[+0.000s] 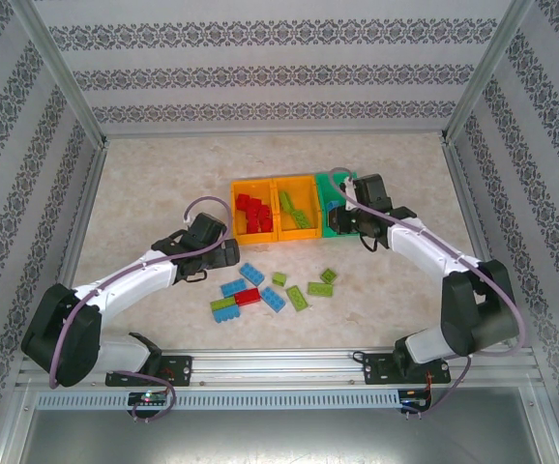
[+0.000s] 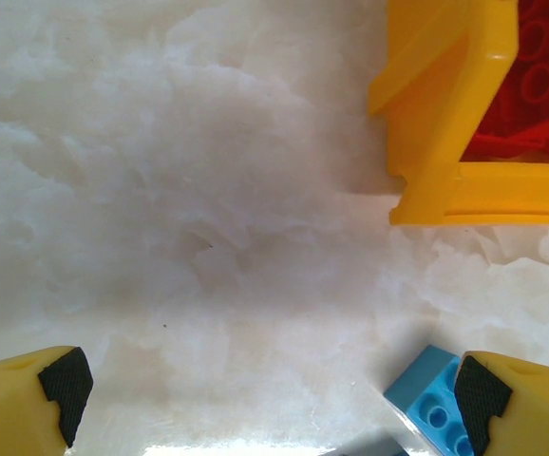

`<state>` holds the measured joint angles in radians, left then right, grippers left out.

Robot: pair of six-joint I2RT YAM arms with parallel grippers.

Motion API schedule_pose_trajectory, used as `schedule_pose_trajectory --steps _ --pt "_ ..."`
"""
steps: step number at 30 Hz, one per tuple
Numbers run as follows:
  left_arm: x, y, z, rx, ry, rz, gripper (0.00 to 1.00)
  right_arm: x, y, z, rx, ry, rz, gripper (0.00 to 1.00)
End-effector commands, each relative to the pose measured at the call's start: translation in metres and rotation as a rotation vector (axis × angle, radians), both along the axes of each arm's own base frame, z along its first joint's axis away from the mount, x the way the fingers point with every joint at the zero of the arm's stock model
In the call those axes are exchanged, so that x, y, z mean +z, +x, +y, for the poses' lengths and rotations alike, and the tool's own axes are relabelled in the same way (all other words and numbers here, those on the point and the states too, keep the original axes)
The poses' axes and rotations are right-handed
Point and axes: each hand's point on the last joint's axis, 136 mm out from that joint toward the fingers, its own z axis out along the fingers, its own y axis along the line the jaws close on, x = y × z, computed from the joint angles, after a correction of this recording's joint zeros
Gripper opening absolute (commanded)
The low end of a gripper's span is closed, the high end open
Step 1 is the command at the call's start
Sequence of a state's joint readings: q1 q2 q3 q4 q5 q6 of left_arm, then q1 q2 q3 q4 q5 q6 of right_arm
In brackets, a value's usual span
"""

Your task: Sort the legos into containers by color

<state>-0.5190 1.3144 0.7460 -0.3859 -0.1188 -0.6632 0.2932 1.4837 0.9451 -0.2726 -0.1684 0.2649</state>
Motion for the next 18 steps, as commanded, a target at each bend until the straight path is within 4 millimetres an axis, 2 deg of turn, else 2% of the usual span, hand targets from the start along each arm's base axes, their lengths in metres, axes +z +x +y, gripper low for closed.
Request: schedule_pose_trajectory --steps 1,8,10,12,18 --pt "0.001 0.002 -0.011 -0.014 -0.025 -0.008 1.00 -0.001 0.020 -0.010 -0.076 -0.006 0.028 0.18" --pt "0.000 0.003 -0.020 -0.037 -0.016 0.003 1.00 -0.017 0.051 -0.029 -0.153 -0.027 0.062 0.22" --pt "-0.002 0.000 -0.021 -0.030 -0.020 0.021 1.00 -0.019 0.057 -0.032 -0.171 -0.035 0.065 0.34" --pt "-0.005 -0.003 -0.023 -0.018 -0.034 0.047 1.00 -0.019 0.060 -0.033 -0.175 -0.037 0.065 0.41" --pt "-0.010 -0.008 -0.038 0.004 -0.107 0.103 1.00 -0.003 0.050 -0.026 -0.163 0.012 0.024 0.49"
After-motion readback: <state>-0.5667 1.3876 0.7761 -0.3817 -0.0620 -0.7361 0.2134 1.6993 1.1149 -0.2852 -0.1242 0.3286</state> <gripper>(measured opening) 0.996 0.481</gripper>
